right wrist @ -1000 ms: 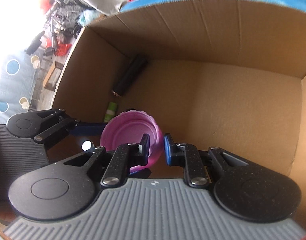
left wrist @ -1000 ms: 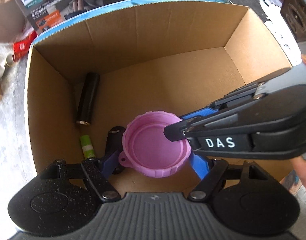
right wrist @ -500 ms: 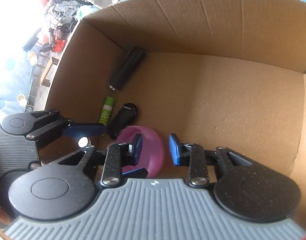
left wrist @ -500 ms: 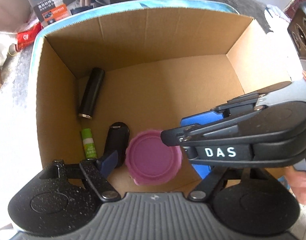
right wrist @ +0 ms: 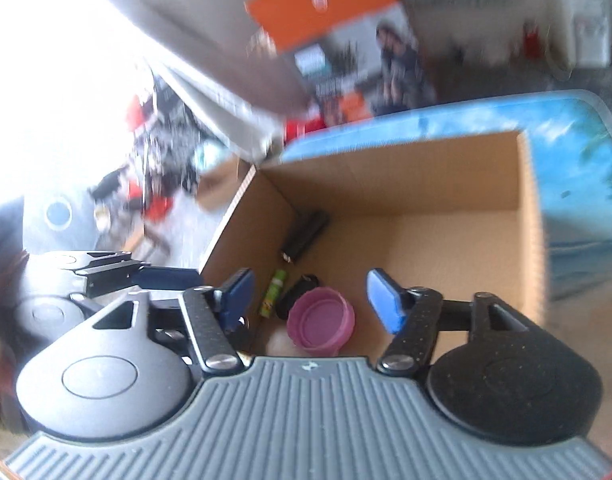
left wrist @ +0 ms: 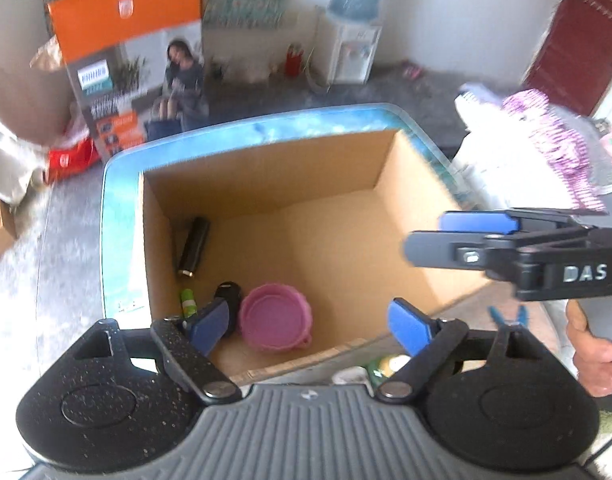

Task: Organize rigid objects
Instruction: 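Move the open right tool back out of the box to the table, then grasp the black tape roll by its edge with the right tool, then lift the black tape roll off the table with the right tool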

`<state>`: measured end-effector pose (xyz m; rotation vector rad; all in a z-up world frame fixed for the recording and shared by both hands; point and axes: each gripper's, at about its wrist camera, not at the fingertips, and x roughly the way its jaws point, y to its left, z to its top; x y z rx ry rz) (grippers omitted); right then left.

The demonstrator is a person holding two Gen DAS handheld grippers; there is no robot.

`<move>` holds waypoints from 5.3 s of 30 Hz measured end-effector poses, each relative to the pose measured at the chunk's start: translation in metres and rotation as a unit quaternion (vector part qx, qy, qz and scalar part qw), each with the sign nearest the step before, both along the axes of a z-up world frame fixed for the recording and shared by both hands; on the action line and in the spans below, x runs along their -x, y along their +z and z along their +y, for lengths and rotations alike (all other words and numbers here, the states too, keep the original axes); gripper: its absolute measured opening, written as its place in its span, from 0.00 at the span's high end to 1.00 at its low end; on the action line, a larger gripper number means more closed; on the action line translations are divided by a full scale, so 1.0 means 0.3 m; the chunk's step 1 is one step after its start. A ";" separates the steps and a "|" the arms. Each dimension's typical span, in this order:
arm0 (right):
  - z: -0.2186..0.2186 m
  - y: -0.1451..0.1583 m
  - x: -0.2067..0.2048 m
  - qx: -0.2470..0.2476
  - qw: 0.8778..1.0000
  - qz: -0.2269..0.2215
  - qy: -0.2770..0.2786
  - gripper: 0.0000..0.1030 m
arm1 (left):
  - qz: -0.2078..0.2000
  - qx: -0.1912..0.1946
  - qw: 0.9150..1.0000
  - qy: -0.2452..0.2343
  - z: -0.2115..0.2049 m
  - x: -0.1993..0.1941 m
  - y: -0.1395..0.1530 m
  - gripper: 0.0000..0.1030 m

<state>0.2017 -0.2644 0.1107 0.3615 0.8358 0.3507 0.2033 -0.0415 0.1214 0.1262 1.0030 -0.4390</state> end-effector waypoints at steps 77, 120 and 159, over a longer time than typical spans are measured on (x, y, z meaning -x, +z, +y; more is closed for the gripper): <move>0.187 -0.494 0.390 0.013 0.988 0.133 0.079 0.78 | -0.008 0.014 1.000 -0.019 0.006 0.518 -0.530 0.35; 0.104 -0.491 0.476 0.045 0.991 0.115 0.060 0.82 | -0.025 -0.044 0.995 -0.080 -0.157 0.537 -0.550 0.36; 0.133 -0.413 0.492 0.074 0.993 0.074 0.061 0.83 | -0.045 -0.029 0.998 -0.047 -0.151 0.526 -0.484 0.34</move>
